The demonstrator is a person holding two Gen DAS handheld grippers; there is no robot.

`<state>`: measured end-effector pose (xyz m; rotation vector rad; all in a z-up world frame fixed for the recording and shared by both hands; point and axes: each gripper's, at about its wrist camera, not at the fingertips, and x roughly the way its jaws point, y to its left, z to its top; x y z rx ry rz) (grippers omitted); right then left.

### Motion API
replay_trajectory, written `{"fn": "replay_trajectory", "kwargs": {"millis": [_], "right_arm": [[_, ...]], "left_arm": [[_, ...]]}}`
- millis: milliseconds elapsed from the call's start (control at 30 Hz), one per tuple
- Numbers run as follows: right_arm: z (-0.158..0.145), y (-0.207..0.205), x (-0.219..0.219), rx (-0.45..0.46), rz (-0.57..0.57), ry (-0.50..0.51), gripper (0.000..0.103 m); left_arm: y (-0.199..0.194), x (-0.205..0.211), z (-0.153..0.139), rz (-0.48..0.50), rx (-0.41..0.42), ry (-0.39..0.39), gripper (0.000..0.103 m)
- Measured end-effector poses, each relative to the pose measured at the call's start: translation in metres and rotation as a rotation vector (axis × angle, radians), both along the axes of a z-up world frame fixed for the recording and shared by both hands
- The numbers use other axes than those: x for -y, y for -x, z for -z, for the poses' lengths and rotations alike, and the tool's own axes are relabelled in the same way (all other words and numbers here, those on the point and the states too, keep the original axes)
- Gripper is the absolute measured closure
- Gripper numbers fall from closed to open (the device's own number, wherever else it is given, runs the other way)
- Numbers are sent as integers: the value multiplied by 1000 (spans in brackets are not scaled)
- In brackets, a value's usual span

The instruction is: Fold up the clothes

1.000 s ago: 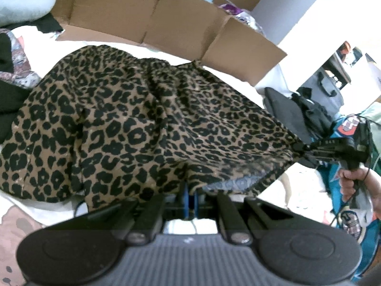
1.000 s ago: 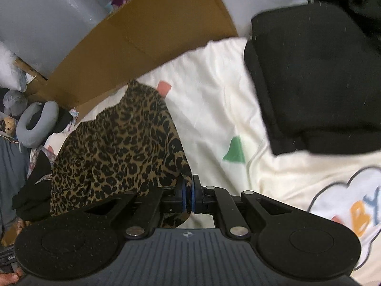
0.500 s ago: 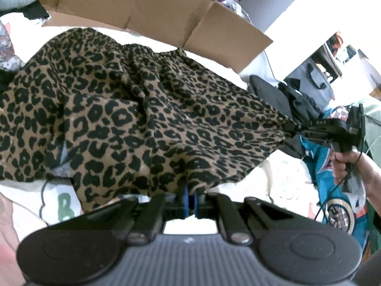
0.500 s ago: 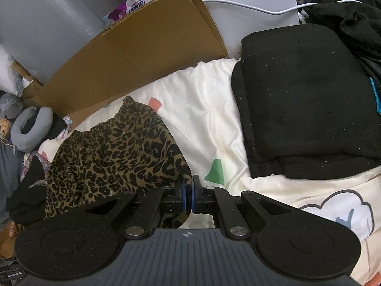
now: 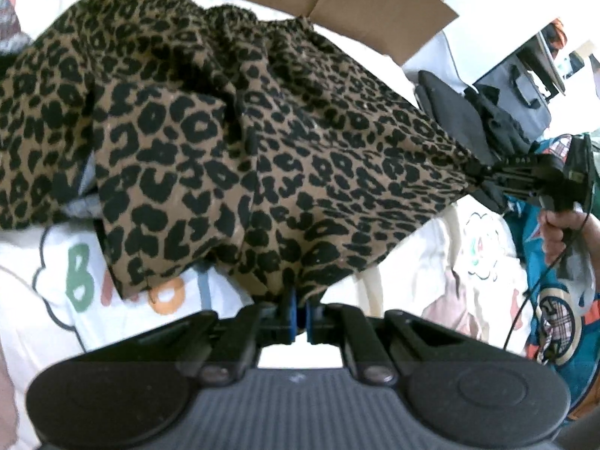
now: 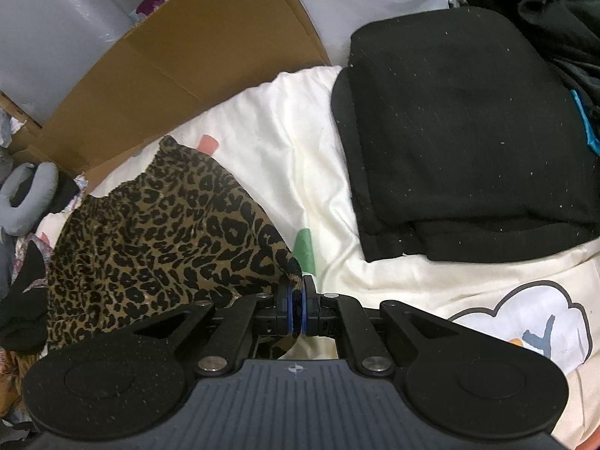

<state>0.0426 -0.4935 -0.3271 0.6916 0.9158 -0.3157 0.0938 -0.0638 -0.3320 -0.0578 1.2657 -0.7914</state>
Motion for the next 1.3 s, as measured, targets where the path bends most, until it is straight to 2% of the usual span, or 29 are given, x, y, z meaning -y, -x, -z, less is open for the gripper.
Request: {"fn": "replay_trajectory", "kwargs": {"millis": [133,267,400,467,600,700,800,867,933,1033,1167,1300], "right_arm": [[5,-1,-1,-6,5,8,101],[-5,0,-1,14,0,32,101],[-11,-3,3,22,17,49,101],[-6,-6,5,1,27,41,101],[6,-10,8,-41,47,24,100],[13,-7,0,-74,55,2,96],[8,0,-8,-75,65,-22,82],[0,6,-13,-67,69,-24,67],[-8,10,-16,-57,70,-25,62],[-19,17,-21,-43,68,-27,61],[-32,25,-29,-24,62,-34,60],[-39,32,-39,-11,46,-46,60]], "left_arm": [[0,0,-4,10,-18,54,99],[0,-2,-15,3,-36,124,99],[1,2,-16,4,-56,156,99],[3,5,-11,5,-65,156,99],[4,11,6,12,-87,111,99],[2,14,10,15,-90,108,99],[2,15,11,19,-98,107,99],[2,18,11,33,-100,99,99],[2,19,8,47,-94,93,99],[2,18,3,64,-88,90,98],[1,7,-6,76,-79,78,87],[-12,-7,-20,35,-43,63,85]]}}
